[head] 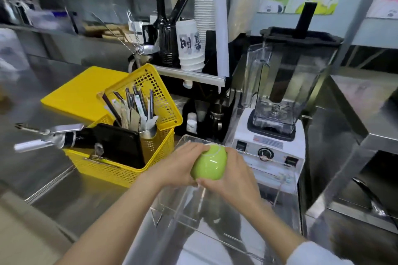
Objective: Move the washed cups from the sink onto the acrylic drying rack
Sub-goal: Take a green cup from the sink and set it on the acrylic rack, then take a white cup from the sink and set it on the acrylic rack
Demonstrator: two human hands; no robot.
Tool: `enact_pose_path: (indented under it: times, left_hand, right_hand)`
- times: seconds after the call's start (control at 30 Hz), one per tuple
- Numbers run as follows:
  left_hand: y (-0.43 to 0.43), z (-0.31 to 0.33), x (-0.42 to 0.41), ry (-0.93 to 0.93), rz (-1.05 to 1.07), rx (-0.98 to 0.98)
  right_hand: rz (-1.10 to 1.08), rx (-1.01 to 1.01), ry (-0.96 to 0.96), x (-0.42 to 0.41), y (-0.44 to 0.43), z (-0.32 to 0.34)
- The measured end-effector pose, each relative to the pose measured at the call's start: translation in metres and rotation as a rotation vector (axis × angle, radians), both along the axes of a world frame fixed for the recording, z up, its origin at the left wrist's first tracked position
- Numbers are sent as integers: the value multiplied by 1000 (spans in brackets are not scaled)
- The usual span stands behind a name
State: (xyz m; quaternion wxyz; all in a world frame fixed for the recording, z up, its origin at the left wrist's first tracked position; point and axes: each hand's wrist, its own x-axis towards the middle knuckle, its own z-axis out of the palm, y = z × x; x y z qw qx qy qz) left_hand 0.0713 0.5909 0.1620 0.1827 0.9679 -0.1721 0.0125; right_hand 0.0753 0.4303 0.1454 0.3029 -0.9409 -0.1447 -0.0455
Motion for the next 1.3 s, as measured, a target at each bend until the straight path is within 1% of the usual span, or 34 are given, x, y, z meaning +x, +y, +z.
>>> enact_pose_path:
  times: [0.1,0.17,0.23,0.27,0.43,0.6,0.67,0.73,0.8,0.87,0.93,1.0,1.07,1.17,1.23,1.3]
  left_hand:
    - [6,-5,4,-7,5,-33]
    - [10,-10,5,-16,4,-44]
    - [14,-11,4,-15,6,-7]
    - [14,-9,3,-15,3,18]
    - [6,3,-1,-13,80,116]
    - [-8,13,1,7,173,173]
    - [-11,22,5,2,227,104]
    - [-26,29,10,-40,237,-14]
    - [-61,34,12,-106,190,-91]
    - [-110,39,9,-144,88,-157]
    - [-160,42,5,-129,-33,-217]
    - [-206,37,5,-97,-130,-259]
    - [-254,28,6,-66,-214,-252]
    - [-328,8,4,-24,-364,-206]
    - [-373,-9,2,45,-424,-181]
    - [-415,-26,-1,113,-443,-169]
  right_hand:
    - [-41,-22,7,3,10,-4]
    - [-53,30,40,4,15,-8]
    - [-61,92,85,4,21,-12]
    - [-66,84,93,4,22,-15]
    - [-73,-121,44,7,24,-20]
    - [98,-156,189,13,0,-5]
    - [172,-127,251,10,-23,9]
    - [210,-41,269,4,-52,26]
    - [199,46,254,-1,-86,41]
    - [166,109,218,-6,-124,50]
    - [113,152,188,-10,-165,53]
    - [49,141,164,-14,-211,50]
    - [-36,119,163,-18,-260,39]
    - [-184,177,167,-31,-331,20]
    - [-308,170,208,-44,-375,5]
    - [-433,190,290,-57,-419,-14]
